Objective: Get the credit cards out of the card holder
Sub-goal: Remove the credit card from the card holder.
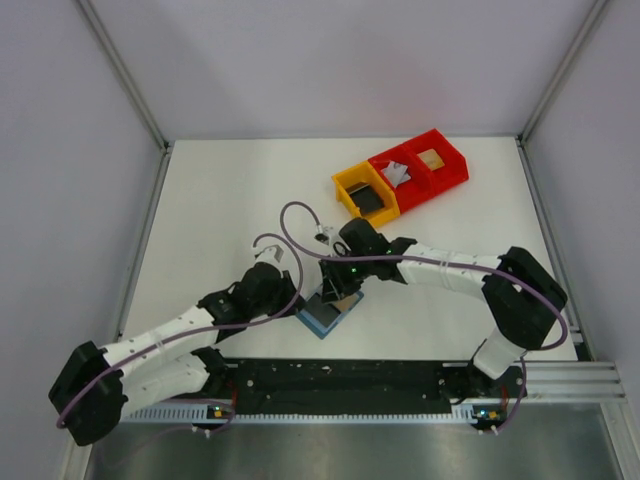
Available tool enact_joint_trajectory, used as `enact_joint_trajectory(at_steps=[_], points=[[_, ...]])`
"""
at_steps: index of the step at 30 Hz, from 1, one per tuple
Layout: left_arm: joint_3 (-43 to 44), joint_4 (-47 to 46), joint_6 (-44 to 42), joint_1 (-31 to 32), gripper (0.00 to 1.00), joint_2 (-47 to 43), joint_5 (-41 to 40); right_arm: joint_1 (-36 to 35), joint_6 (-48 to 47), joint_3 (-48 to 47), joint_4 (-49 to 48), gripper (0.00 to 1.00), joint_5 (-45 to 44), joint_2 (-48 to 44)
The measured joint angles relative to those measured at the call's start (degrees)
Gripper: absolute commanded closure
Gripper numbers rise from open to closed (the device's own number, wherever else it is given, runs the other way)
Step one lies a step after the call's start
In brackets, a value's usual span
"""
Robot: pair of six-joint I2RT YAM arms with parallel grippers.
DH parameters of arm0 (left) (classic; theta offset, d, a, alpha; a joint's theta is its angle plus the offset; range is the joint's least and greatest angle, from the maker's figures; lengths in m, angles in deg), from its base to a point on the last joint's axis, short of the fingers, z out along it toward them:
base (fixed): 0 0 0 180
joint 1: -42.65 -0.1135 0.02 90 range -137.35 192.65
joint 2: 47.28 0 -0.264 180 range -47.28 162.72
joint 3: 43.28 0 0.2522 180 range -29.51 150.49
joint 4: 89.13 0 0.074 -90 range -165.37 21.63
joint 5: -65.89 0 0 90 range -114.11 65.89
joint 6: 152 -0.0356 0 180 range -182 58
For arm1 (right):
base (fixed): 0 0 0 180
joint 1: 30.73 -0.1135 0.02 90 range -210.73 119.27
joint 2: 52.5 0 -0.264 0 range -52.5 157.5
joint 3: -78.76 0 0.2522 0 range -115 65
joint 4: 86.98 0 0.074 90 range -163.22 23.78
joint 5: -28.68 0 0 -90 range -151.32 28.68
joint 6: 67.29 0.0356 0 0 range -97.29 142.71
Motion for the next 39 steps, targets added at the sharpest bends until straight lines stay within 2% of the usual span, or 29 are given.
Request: enact_joint_trajectory(at_steps=[7,18,39], points=[[0.11,-1.86,-0.07,0.0,0.75,3.3,1.46,4.04,0.92,1.42,-4.33,0.73,2.01,-0.11],[0.35,-5.97,-0.31,0.0,0.77,13.57,5.86,7.78,3.06,3.63,-11.54,0.75,8.0,6.23],[1.36,-7.06,-0.7,0.04,0.77,15.78,6.62,9.84,4.96,5.86,-17.14,0.8,13.51,10.95]])
